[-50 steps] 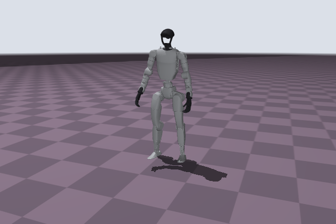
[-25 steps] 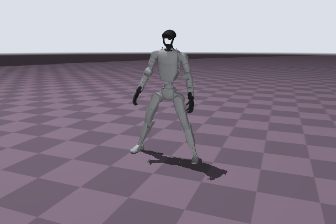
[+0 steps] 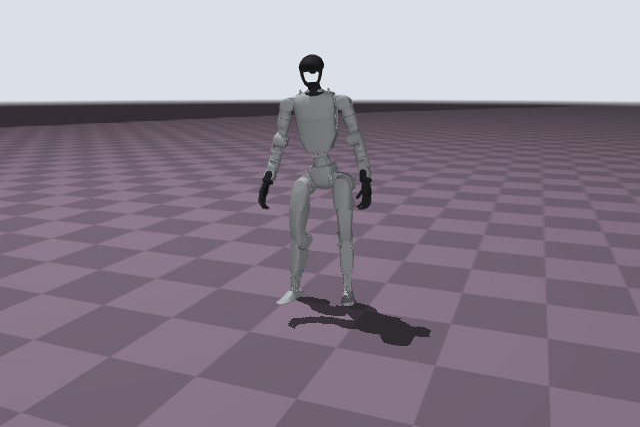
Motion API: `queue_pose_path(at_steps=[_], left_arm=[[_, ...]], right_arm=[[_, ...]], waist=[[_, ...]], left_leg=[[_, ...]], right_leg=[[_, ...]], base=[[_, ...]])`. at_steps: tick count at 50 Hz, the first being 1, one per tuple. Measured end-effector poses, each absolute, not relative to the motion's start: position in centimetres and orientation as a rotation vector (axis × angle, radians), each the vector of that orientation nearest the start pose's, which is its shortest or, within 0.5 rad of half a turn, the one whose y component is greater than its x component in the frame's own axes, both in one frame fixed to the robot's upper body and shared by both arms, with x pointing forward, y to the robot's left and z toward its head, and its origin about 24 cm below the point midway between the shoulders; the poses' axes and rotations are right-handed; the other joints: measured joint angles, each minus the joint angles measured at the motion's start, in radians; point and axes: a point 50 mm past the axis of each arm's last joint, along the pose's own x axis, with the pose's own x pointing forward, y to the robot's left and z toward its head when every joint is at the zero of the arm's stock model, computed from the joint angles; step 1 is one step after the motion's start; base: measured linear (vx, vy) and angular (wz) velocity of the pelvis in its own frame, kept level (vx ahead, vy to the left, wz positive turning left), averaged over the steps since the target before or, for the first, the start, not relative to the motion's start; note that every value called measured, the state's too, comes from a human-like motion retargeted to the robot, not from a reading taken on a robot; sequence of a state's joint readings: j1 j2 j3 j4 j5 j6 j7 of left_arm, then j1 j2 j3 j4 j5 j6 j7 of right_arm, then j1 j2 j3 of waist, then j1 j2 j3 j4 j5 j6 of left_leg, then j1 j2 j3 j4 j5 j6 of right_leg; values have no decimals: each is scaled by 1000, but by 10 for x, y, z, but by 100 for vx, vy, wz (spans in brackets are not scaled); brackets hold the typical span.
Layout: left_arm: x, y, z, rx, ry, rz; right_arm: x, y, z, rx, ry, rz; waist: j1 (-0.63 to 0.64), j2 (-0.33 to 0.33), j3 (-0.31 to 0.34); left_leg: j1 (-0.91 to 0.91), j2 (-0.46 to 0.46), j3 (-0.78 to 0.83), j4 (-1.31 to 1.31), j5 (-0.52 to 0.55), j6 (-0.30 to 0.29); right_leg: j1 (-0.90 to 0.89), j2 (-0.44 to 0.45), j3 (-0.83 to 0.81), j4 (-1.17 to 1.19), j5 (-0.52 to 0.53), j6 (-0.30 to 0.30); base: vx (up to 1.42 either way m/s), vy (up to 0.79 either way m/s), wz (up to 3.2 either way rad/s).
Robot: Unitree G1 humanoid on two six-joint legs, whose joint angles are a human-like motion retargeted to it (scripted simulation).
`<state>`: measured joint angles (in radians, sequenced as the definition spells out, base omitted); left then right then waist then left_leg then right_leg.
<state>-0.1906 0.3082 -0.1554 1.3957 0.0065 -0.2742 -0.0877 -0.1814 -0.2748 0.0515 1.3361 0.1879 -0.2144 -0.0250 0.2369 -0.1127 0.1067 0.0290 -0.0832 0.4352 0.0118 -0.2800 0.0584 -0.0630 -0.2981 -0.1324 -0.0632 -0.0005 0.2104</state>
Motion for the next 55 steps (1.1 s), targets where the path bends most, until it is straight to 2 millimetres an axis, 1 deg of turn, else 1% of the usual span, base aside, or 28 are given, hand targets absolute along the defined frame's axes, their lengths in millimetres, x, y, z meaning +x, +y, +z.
queue_pose_path(at_steps=[1, 2, 3, 5, 6, 7, 8, 9, 10, 12, 15, 18, 20, 22, 24, 27, 30, 34, 37, 40, 42, 43, 45, 48, 49, 52, 55], left_arm=[[147, 251, -138, 369, 996, -123], [142, 252, -140, 383, 1017, -152], [140, 255, -139, 380, 1007, -122], [133, 263, -139, 298, 1036, -77], [128, 267, -139, 356, 1037, -99], [123, 272, -139, 376, 1047, -103], [118, 279, -138, 322, 1074, -64], [114, 286, -137, 323, 1089, -54], [111, 292, -135, 352, 1100, -56], [113, 303, -130, 421, 1108, -62], [131, 313, -120, 506, 1067, -43], [156, 317, -108, 508, 954, 46], [165, 317, -103, 527, 898, 81], [179, 318, -94, 435, 803, 175], [184, 320, -90, 409, 762, 211], [183, 324, -88, 406, 750, 238], [174, 330, -89, 415, 775, 263], [161, 338, -92, 428, 824, 307], [155, 341, -94, 446, 846, 331], [152, 333, -100, 472, 864, 296], [151, 318, -109, 449, 896, 249], [150, 310, -114, 438, 921, 209], [150, 291, -124, 428, 974, 106], [154, 268, -131, 457, 994, -40], [156, 263, -132, 481, 987, -78], [161, 254, -131, 518, 949, -141], [160, 251, -132, 463, 932, -139]], right_arm=[[157, -245, -137, -88, 932, -163], [157, -239, -138, -78, 934, -117], [159, -239, -137, -169, 918, -112], [160, -231, -139, -290, 955, -19], [164, -224, -138, -264, 914, -5], [167, -216, -138, -262, 895, 23], [168, -209, -140, -310, 919, 79], [169, -203, -141, -318, 916, 104], [170, -196, -141, -305, 900, 115], [168, -191, -141, -279, 883, 112], [157, -193, -144, -276, 889, 96], [144, -205, -148, -318, 929, 75], [134, -214, -150, -306, 961, 33], [130, -223, -151, -376, 997, 51], [128, -230, -150, -391, 1020, 35], [128, -240, -148, -393, 1027, -2], [134, -245, -145, -390, 1003, -31], [150, -245, -138, -393, 943, -47], [162, -242, -134, -399, 902, -50], [168, -241, -130, -366, 862, -68], [169, -246, -129, -350, 877, -78], [168, -250, -129, -339, 892, -87], [168, -262, -127, -317, 928, -117], [159, -278, -127, -273, 984, -208], [155, -281, -128, -253, 993, -237], [145, -287, -130, -212, 1011, -291], [140, -286, -132, -241, 1029, -263]], waist=[[-2, 4, -11], [-5, 10, -21], [-10, 19, -30], [-29, 30, -34], [-49, 14, -41], [-72, 2, -44], [-99, -3, -40], [-123, -12, -40], [-147, -23, -42], [-173, -35, -49], [-174, -33, -57], [-162, -15, -59], [-177, 0, -58], [-161, 8, -64], [-161, 14, -66], [-164, 17, -69], [-168, 14, -72], [-163, -7, -68], [-147, -25, -60], [-134, -16, -45], [-139, 10, -30], [-145, 20, -23], [-157, 32, -6], [-136, 20, 6], [-116, 13, 7], [-45, 0, 6], [-3, 2, -9]], left_leg=[[5, -23, -21, -30, 15, 22], [10, -37, -41, -57, 28, 35], [12, -32, -61, -75, 36, 28], [26, 7, -76, -98, 45, -34], [26, 16, -82, -99, 48, -6], [28, 33, -86, -99, 52, -7], [35, 67, -83, -98, 53, -69], [38, 88, -86, -96, 58, -98], [39, 102, -91, -95, 65, -110], [34, 129, -101, -94, 76, -124], [27, 170, -114, -95, 84, -129], [28, 211, -131, -94, 84, -139], [-4, 248, -145, -5, 41, -186], [31, 257, -152, -92, 86, -143], [35, 275, -155, -95, 92, -142], [40, 301, -150, -94, 98, -146], [48, 325, -138, -94, 105, -156], [60, 351, -111, -93, 123, -169], [66, 372, -96, -92, 156, -162], [58, 411, -79, -73, 213, -129], [47, 438, -29, -64, 256, -109], [39, 444, 4, -50, 259, -101], [17, 428, 61, -6, 219, -83], [-3, 334, 90, 55, 113, -57], [-3, 293, 89, 59, 92, -46], [3, 166, 74, 39, 60, -20], [2, 66, 57, 8, 24, -8]], right_leg=[[1, 21, -6, 2, -4, -1], [1, 46, -12, 5, -9, -2], [1, 78, -15, 7, -15, -5], [7, 140, -24, 16, -32, -15], [3, 148, -19, 23, -35, -12], [2, 162, -13, 32, -39, -13], [4, 190, -3, 43, -47, -23], [1, 206, 13, 55, -53, -31], [-4, 216, 33, 67, -58, -39], [-22, 219, 57, 95, -75, -58], [-42, 186, 41, 132, -102, -85], [-38, 128, 25, 157, -113, -86], [-12, 82, 17, 165, -119, -68], [-16, 45, 51, 161, -94, -57], [-1, 2, 65, 152, -71, -45], [18, -60, 69, 135, -43, -32], [28, -107, 65, 115, -47, -15], [28, -139, 44, 68, -80, 12], [26, -143, 39, 31, -54, 23], [14, -116, 43, 59, -50, 31], [7, -79, 36, 92, -65, 20], [2, -64, 27, 117, -76, 10], [-8, -51, 8, 156, -90, 1], [-11, -59, -3, 165, -89, -5], [-10, -59, -1, 153, -83, -4], [-1, -47, 11, 100, -59, -4], [6, -14, 11, 59, -45, -3]], base=[[2, -23, 5], [2, -23, 0], [2, -25, -6], [3, -26, -7], [3, -26, 1], [2, -29, 9], [2, -31, 17], [2, -30, 25], [1, -26, 31], [1, -23, 35], [1, -21, 31], [4, -22, 34], [6, -25, 48], [2, -28, -1], [3, -32, 1], [3, -38, -6], [3, -45, -19], [2, -55, -36], [1, -63, -39], [0, -63, -2], [-2, -60, 41], [-2, -56, 57], [-2, -52, 57], [-1, -40, 19], [0, -31, -22], [1, -27, -39], [0, -22, -21]])
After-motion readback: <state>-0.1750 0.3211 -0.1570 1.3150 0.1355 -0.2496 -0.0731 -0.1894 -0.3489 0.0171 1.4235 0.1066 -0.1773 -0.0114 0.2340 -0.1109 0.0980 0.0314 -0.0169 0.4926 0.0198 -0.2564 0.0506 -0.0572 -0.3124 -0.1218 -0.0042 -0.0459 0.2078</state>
